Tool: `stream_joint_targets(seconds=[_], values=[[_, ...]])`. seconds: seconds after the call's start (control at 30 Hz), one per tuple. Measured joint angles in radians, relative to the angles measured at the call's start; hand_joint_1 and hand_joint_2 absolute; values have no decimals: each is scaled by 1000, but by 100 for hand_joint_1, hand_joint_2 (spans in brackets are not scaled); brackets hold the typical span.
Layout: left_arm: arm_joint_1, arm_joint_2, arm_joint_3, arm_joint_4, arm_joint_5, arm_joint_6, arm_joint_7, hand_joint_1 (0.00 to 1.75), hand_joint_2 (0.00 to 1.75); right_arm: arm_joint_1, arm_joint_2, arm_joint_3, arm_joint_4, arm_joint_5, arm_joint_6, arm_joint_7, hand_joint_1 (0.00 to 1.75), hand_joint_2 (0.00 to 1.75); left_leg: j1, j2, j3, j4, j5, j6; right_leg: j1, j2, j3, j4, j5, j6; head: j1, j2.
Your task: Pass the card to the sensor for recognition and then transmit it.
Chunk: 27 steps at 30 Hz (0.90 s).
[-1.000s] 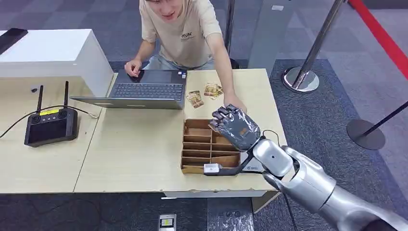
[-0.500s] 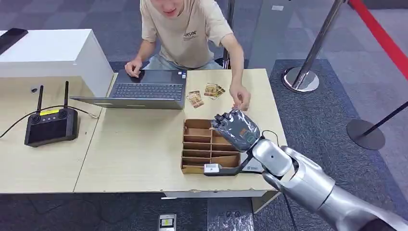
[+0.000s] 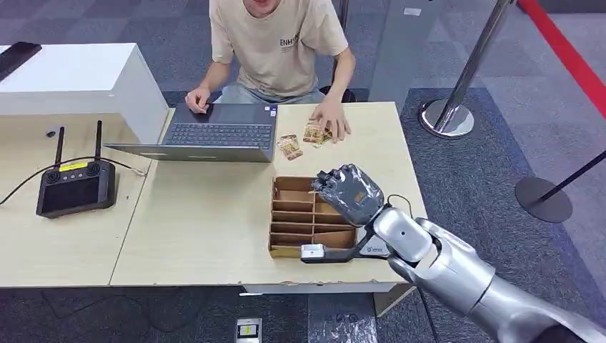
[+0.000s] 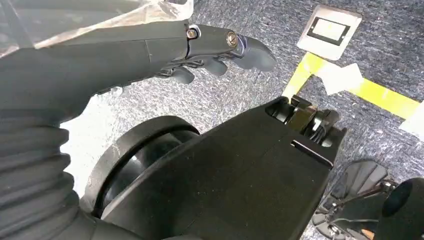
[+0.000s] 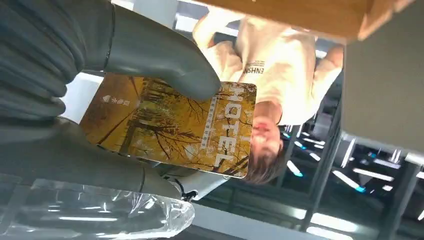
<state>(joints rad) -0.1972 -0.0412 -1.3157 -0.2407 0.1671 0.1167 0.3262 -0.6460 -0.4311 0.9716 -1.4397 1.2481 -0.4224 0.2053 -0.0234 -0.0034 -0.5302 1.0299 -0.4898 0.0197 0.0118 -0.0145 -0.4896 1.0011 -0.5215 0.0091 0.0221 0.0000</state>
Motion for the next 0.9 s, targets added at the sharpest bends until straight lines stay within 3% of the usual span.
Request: stream_joint_targets(seconds=[0.27,0.3,0.33,0.37,0.4,0.43,0.5,0.67,0.9], values=[[0,0,0,0,0,0,-1,0,175,5,0,-3,0,-18,-21,7,175,175,0,0,0,0,0,0,0,0,0,0,0,0,0,0],[1,0,0,0,1,0,-2,0,175,29,2,-27,0,-124,-109,19,175,175,0,0,0,0,0,0,0,0,0,0,0,0,0,0],[1,0,0,0,2,0,-4,0,175,41,3,-40,0,-183,-147,17,175,175,0,0,0,0,0,0,0,0,0,0,0,0,0,0],[4,0,0,0,5,3,-7,0,175,97,8,-114,0,-432,-242,-55,175,175,0,0,0,0,0,0,0,0,0,0,0,0,0,0],[7,0,1,0,8,10,-14,0,175,166,22,-216,6,-699,-272,-189,175,175,0,-1,0,0,0,0,0,0,0,0,0,0,0,0],[8,0,2,0,11,13,-15,0,175,184,25,-245,9,-757,-274,-220,175,175,0,-1,0,0,0,0,0,0,1,0,0,0,0,0],[10,0,2,0,14,18,-17,0,175,215,33,-302,15,-805,-275,-260,175,175,0,0,0,0,0,0,0,0,1,0,0,0,0,0],[11,0,3,0,16,21,-18,0,175,263,51,-393,25,-876,-273,-290,175,175,0,0,0,0,0,0,0,0,1,0,0,0,0,0],[18,0,9,0,26,35,-18,0,175,345,101,-505,79,-1127,-242,-441,175,175,0,0,0,0,0,0,0,0,0,0,0,0,0,0]])
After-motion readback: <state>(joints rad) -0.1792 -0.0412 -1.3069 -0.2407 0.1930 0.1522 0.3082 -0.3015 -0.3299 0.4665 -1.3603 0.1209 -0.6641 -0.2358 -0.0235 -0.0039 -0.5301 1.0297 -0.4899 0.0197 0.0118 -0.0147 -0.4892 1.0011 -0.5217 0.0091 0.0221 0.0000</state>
